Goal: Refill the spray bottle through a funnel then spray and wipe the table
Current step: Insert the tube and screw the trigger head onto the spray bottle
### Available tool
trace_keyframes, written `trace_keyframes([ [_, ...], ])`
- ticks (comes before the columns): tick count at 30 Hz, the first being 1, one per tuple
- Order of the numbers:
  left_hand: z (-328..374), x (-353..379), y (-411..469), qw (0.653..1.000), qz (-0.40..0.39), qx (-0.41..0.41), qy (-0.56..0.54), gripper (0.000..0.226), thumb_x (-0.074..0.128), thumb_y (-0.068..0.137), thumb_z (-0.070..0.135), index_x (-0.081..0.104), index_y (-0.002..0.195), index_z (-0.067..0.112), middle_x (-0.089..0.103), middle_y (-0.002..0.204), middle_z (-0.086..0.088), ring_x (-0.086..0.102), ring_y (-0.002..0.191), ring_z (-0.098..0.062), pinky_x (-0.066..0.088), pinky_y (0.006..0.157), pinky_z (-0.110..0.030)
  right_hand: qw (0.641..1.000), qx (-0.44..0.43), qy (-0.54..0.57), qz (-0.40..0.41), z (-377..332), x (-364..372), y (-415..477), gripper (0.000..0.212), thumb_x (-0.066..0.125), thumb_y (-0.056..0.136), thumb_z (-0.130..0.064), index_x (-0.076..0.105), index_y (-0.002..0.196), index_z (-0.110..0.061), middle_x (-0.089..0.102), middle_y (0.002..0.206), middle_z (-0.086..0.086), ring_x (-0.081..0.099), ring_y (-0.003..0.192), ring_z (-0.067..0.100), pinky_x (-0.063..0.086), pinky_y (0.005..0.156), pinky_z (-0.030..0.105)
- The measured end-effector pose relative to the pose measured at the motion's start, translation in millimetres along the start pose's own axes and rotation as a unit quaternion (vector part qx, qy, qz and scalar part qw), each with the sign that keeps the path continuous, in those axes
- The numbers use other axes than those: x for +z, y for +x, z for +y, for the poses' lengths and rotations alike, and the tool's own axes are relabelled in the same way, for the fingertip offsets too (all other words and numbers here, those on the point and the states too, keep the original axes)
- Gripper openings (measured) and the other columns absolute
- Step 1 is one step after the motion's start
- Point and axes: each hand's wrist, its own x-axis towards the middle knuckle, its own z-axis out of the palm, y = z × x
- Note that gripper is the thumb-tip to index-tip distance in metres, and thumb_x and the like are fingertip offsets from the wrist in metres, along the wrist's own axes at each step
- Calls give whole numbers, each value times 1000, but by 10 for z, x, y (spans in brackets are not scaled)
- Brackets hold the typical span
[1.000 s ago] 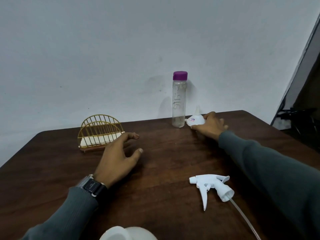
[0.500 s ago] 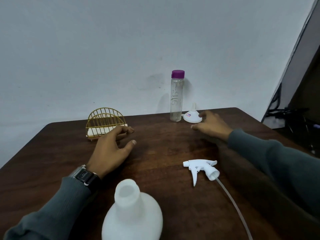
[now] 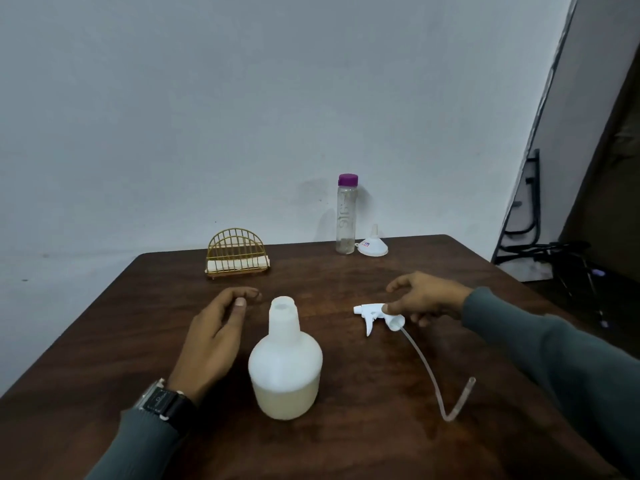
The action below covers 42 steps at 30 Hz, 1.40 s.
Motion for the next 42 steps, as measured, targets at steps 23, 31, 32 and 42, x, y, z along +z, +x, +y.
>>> trace_keyframes([
  [23,69,46,-683,997,-48,55,-28,57,48,86,71,54,132,37,66,122,36,59,117,15,47,90,-7,920,-44,381,80,-453,-293,-404,34,74,94,-8,60,120,9,75,95,20,71,74,27,65,62,38],
  [31,97,42,-726,993,-68,85,-32,68,67,81,65,46,139,38,65,130,27,62,121,5,53,97,-18,799,-226,537,148,-1073,-513,-871,57,72,96,-8,44,145,-3,70,115,21,77,87,33,65,81,46],
  [32,92,41,-729,993,-70,89,-21,72,70,79,66,44,140,39,65,131,28,61,122,5,53,99,-23,786,-244,548,149,-1154,-513,-937,58,72,96,-8,43,146,-4,70,116,21,78,89,33,65,83,46],
  [42,83,76,-735,991,-70,110,20,113,98,52,56,32,143,45,58,128,38,58,118,13,49,97,-10,701,-336,609,159,-1673,-368,-1245,26,66,100,-7,56,123,-11,68,93,11,74,87,31,63,89,46],
])
